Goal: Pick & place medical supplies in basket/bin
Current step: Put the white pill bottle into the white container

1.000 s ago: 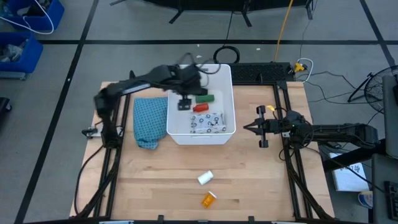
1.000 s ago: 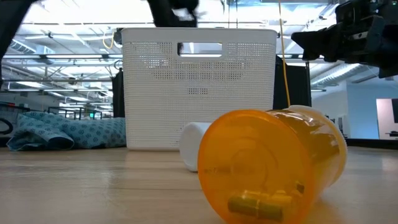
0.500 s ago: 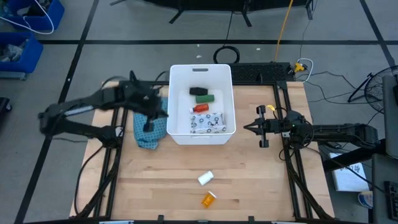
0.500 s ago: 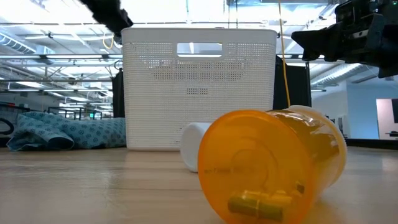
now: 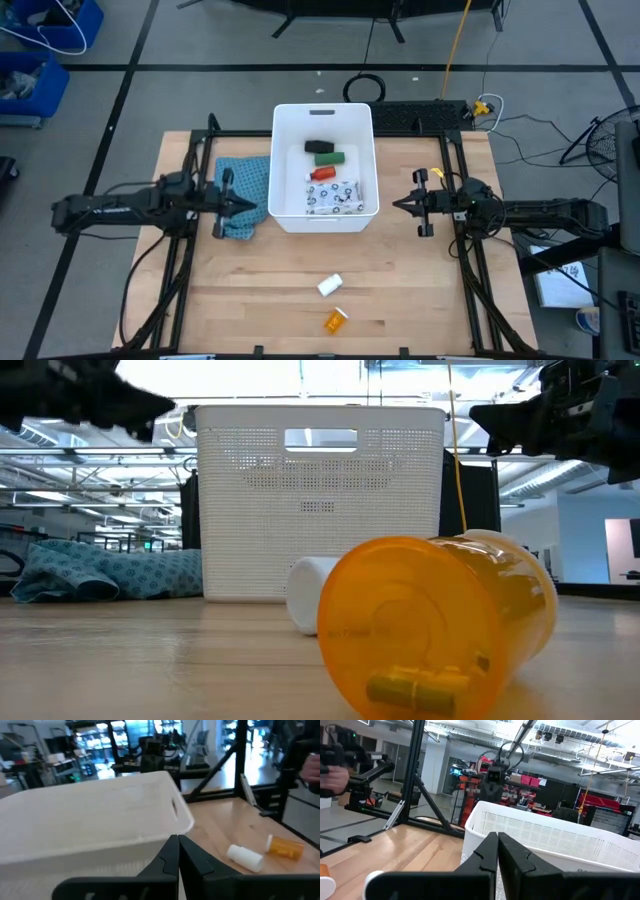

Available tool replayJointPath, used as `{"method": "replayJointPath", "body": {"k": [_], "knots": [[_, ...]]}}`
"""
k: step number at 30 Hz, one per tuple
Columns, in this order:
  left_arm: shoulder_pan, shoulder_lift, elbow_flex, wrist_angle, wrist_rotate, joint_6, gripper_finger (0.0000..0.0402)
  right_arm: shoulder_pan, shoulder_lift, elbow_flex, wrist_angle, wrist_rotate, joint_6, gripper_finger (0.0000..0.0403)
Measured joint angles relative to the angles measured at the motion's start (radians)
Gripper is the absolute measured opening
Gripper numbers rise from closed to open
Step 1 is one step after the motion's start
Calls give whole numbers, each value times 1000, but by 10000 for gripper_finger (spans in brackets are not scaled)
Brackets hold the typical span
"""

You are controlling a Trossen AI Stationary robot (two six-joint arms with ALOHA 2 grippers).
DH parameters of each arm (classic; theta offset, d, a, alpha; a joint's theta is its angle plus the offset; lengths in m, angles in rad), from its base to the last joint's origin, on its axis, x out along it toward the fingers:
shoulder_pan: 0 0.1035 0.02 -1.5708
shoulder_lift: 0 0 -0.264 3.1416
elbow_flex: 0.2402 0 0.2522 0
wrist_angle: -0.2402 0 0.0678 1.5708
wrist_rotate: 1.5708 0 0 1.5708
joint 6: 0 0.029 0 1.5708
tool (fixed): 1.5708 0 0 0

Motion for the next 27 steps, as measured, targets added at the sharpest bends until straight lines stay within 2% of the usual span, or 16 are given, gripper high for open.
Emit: {"method": "replayJointPath", "body": {"k": [2, 8, 17, 22, 24, 27], "knots": [[-15, -40, -61, 46, -31, -6, 1, 0, 0, 0, 0, 0, 1, 4], [-39, -83, -163, 201, -34, 20, 1, 0, 1, 0, -21, 0, 0, 4], [-39, -82, -224, 229, -29, 31, 2, 0, 1, 0, -19, 0, 30, 4], [-39, -81, -243, 211, -117, -2, 17, 0, 1, 24, -13, 33, 74, 4], [-39, -81, -243, 218, -157, -2, 24, 1, 0, 71, -109, 47, 80, 4], [-39, -82, -243, 225, -185, -5, 29, 32, 10, 233, -357, 54, 41, 4]]}}
